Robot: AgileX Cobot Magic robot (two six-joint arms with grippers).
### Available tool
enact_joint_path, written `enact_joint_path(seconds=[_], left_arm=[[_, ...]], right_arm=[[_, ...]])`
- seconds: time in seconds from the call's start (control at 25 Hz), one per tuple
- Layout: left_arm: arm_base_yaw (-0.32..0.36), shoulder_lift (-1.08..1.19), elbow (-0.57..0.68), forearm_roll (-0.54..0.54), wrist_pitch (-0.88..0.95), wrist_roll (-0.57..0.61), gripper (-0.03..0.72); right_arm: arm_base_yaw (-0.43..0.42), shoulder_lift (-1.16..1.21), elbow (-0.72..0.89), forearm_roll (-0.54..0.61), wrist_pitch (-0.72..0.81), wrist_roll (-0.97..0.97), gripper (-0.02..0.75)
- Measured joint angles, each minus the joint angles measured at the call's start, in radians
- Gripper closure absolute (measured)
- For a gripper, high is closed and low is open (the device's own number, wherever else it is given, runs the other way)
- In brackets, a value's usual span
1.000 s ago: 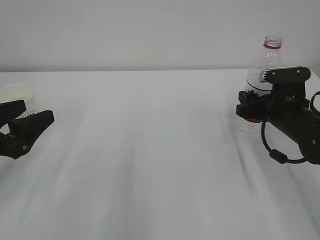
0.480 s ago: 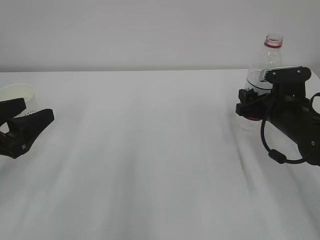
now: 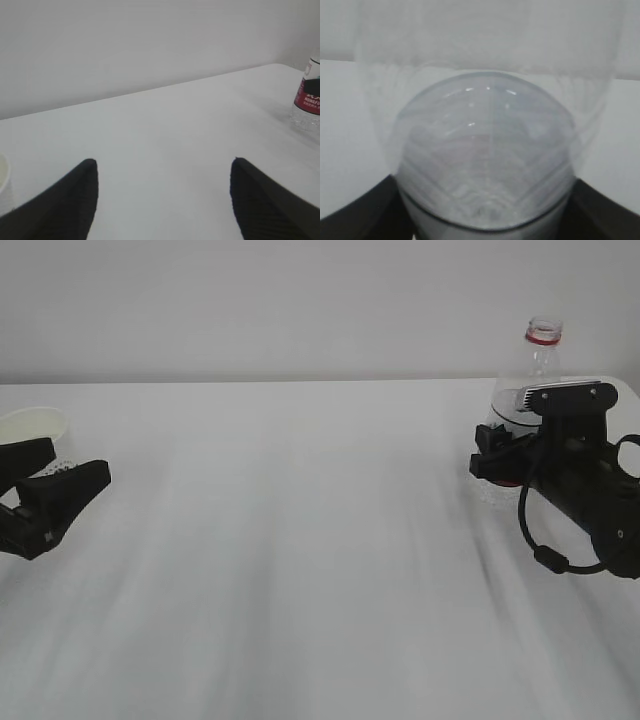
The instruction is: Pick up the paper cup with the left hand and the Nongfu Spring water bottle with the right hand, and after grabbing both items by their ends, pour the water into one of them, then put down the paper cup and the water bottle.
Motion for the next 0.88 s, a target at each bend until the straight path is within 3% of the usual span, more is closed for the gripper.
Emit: enact_joint_path(seconds=[0.28, 0.56, 0.88], left_arm=[[0.0, 0.0, 0.0, 0.002, 0.0, -0.002, 0.099], [0.0, 0.0, 0.0, 0.002, 0.0, -0.002, 0.099], [0.0, 0.0, 0.0, 0.002, 0.0, -0.004, 0.1]], right_arm=[[0.0, 0.0, 0.0, 0.0, -0.004, 0.0, 0.218], [0.0, 0.0, -0.002, -0.004, -0.029, 0.0, 0.141], [0.0, 0.0, -0.002, -0.006, -0.033, 0.0, 0.134]])
